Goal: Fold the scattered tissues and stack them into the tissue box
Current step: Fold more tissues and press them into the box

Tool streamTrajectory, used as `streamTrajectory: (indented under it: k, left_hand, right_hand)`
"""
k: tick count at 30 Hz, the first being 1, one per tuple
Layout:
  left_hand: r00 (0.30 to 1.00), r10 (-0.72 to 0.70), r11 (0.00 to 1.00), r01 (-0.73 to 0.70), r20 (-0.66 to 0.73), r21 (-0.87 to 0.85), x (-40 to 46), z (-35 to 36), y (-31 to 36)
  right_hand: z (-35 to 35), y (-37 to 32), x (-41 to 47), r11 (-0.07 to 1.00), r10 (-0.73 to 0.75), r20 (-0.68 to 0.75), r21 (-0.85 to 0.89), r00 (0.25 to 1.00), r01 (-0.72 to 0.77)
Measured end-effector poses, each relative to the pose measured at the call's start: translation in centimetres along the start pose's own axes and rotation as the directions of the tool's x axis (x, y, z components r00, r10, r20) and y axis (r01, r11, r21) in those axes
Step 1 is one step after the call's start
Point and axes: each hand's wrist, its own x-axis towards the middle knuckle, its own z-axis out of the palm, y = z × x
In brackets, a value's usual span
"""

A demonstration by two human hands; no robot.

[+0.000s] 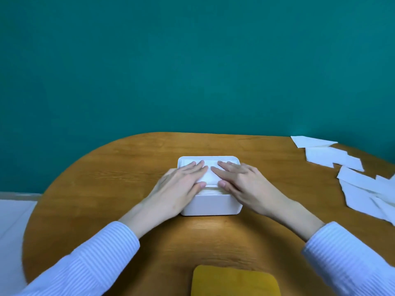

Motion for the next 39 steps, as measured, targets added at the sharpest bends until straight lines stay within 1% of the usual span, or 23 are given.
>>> streamTrajectory:
  k: [1,5,7,11,16,20,22,24,26,28,32,35,39]
  left_hand:
    - [1.0,-0.009,1.0,0.009,0.006,0.002,0.2,0.1,0.0]
    - [0.993,-0.043,0.998,0.039,0.111,0.041,0.7,0.7,0.1]
    - [0.989,-0.059,0.998,0.055,0.139,0.035,0.5,1.1,0.4]
    - [0.99,-0.088,0.995,0.083,0.11,0.05,0.3,1.6,0.7]
    - [0.987,-0.105,0.992,0.095,0.126,0.083,0.5,1.0,1.1]
    - [0.988,-0.121,0.986,0.108,0.098,0.125,0.4,0.1,2.3]
    - [0.992,-0.12,0.977,0.111,0.041,0.182,0.4,-0.2,3.4]
    - [0.995,-0.095,0.966,0.099,-0.028,0.237,0.4,-0.2,5.0]
    - [0.996,-0.064,0.967,0.079,-0.07,0.243,0.7,0.2,7.0]
    - [0.996,-0.003,0.973,0.022,-0.086,0.228,1.3,0.9,9.3]
    - [0.99,0.122,0.973,-0.107,-0.066,0.202,3.4,3.4,14.9]
    - [0.98,0.201,0.966,-0.198,-0.004,0.164,5.1,5.7,19.8]
    - [0.957,0.281,0.945,-0.29,0.079,0.149,7.1,9.4,25.9]
  right_hand:
    - [0.4,0.1,0.3,0.999,0.027,0.033,-0.023,0.999,-0.026]
    - [1.8,0.3,1.4,0.995,0.065,0.064,-0.076,0.996,-0.06]
    - [2.2,0.1,1.3,0.995,0.073,0.059,-0.076,0.996,-0.068]
    - [2.0,-0.6,0.8,0.993,0.087,0.047,-0.082,0.995,-0.083]
    - [1.8,-0.8,0.8,0.992,0.096,0.048,-0.089,0.994,-0.092]
    - [0.4,-0.5,0.7,0.994,0.105,0.118,-0.001,0.987,-0.105]
    - [-0.8,-0.2,0.1,0.991,0.117,0.078,0.049,0.99,-0.121]
    - [-1.9,0.2,-1.5,0.99,0.13,-0.018,0.051,0.991,-0.128]
    - [-2.8,0.9,-3.9,0.989,0.149,-0.099,0.03,0.984,-0.146]
    - [-3.3,2.2,-7.0,0.983,0.181,-0.132,0.01,0.975,-0.181]
    - [-2.9,5.7,-14.3,0.944,0.328,-0.085,0.008,0.941,-0.329]
    - [-2.0,8.9,-19.9,0.884,0.467,-0.043,-0.015,0.883,-0.468]
    - [-0.5,12.9,-26.3,0.799,0.601,0.001,-0.016,0.799,-0.601]
